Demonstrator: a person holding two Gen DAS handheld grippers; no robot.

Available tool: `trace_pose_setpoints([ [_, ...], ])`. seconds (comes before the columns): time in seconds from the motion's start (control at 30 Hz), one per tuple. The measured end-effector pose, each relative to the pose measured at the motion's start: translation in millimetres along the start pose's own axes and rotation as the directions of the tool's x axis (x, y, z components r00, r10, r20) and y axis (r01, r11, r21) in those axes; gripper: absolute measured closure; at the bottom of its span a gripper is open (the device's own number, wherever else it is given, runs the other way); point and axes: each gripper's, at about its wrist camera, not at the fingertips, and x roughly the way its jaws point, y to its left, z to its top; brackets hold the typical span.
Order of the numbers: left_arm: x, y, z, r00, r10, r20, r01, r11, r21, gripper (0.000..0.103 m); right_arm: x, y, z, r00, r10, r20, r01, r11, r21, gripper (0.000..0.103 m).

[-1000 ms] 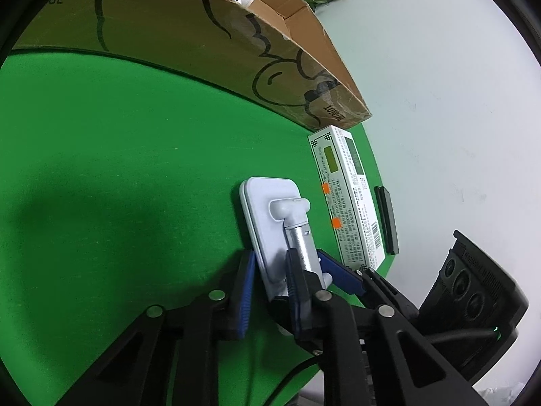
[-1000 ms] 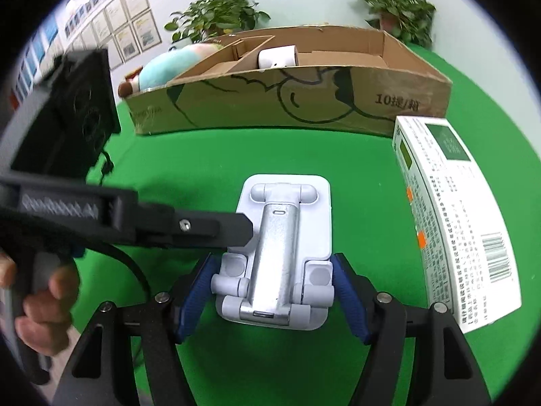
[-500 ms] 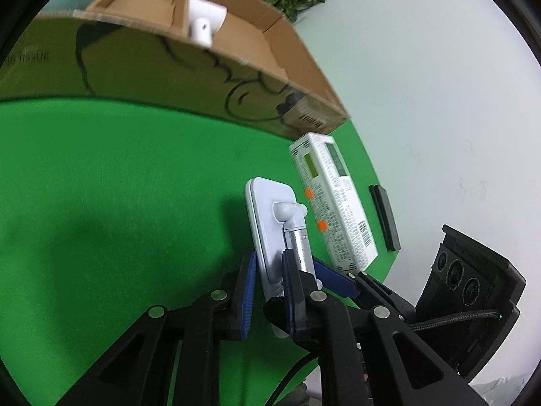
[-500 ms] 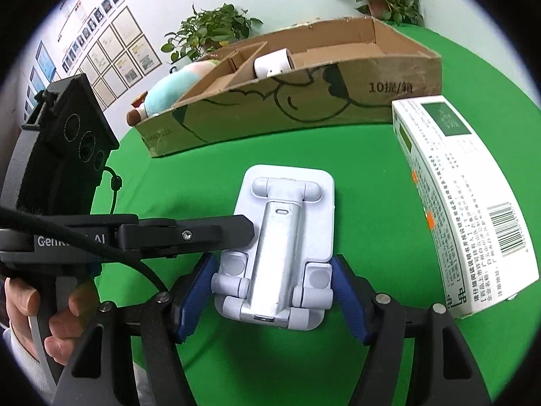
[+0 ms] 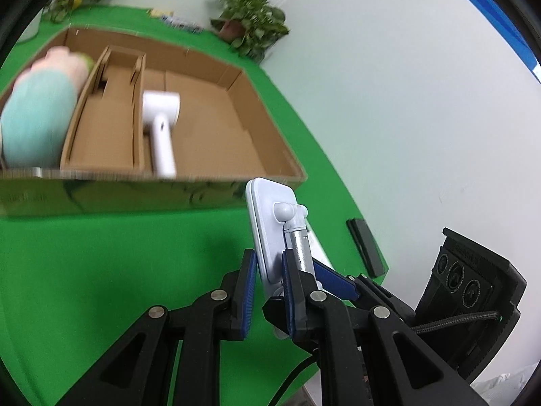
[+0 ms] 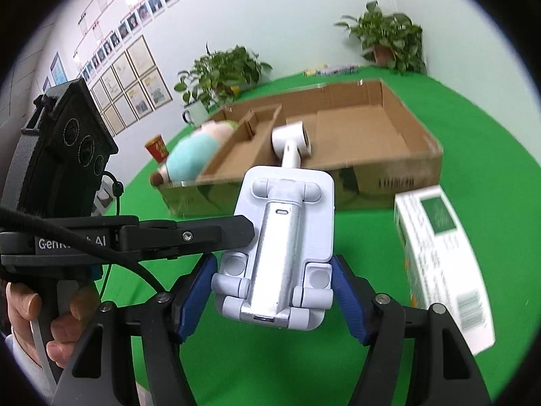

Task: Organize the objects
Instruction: 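Lift the phone stand with both grippers and carry it into the box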

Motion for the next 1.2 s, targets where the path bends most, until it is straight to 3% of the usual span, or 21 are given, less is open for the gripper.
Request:
trace_pose_setpoints([
  [0.33,-19,-23,58,0.997,0.003,0.073,-0.009,0.997,0.071,0.091,-7,6,51,0.995,-0.008,0.096,0.012,0.999,-0.038,0.036],
  [0.6,-27,-41,144,0.993,0.052,0.104,-0.062,0.994,0.09,0.092,11,3,122,0.993,0.02,0.115,-0.015,0.999,-0.05,0.036],
  [0.73,-22,-47,167,0.992,0.081,0.094,-0.091,0.99,0.109,0.092,20,-7,147,0.993,0.049,0.109,-0.045,0.998,-0.037,0.036],
  [1.03,14,-27,185,0.994,0.108,0.027,-0.109,0.991,0.071,0.092,52,-28,154,0.998,0.06,0.024,-0.06,0.998,-0.005,0.036],
  [1.2,44,2,173,0.992,0.126,-0.021,-0.125,0.992,0.032,0.092,75,-40,148,0.996,0.074,-0.04,-0.073,0.997,0.021,0.036],
])
